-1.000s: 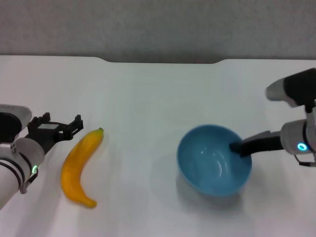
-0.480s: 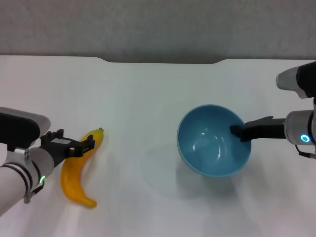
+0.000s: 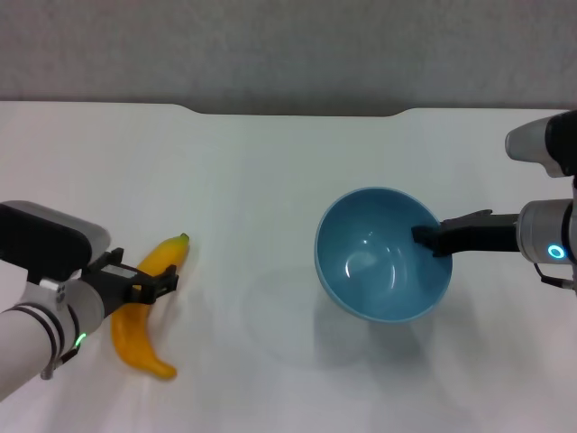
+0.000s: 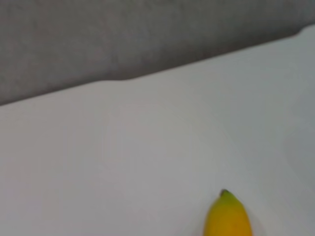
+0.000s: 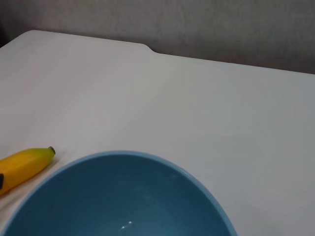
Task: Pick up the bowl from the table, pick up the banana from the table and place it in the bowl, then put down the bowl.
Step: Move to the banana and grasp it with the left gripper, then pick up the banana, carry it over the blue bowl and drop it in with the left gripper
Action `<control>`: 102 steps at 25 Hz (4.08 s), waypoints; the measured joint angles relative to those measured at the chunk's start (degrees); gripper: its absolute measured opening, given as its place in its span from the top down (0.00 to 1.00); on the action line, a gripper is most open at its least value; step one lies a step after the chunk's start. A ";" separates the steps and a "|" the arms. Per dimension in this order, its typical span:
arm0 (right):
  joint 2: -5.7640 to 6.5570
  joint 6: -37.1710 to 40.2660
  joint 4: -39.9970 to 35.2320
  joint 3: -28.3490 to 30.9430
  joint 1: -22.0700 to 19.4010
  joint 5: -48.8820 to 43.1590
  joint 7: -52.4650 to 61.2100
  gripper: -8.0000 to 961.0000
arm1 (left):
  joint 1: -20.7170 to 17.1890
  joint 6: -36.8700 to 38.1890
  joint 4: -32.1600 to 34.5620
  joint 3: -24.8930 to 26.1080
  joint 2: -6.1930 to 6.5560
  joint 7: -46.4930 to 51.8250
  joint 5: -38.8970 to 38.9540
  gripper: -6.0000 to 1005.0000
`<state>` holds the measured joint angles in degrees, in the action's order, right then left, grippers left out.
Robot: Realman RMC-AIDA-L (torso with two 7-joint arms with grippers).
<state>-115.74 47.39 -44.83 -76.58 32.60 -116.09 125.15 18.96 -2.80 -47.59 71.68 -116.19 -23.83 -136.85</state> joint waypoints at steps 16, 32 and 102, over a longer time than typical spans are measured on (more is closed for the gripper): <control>0.08 0.66 -0.60 0.03 -0.46 -0.05 -0.07 0.96 | 0.80 -1.54 2.30 1.23 0.02 -1.01 0.40 0.11; 0.08 0.56 -0.70 -0.76 -0.48 0.12 -0.26 0.96 | 0.92 -2.38 2.84 1.11 -0.23 -0.37 0.67 0.21; 0.18 -2.73 14.27 -1.44 17.25 5.35 4.07 0.96 | -0.32 -4.80 -24.17 -3.76 -0.38 -0.84 25.92 0.51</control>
<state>-115.56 44.66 -30.57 -78.02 49.85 -110.74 129.22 18.64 -7.60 -71.76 67.92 -116.57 -24.67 -110.93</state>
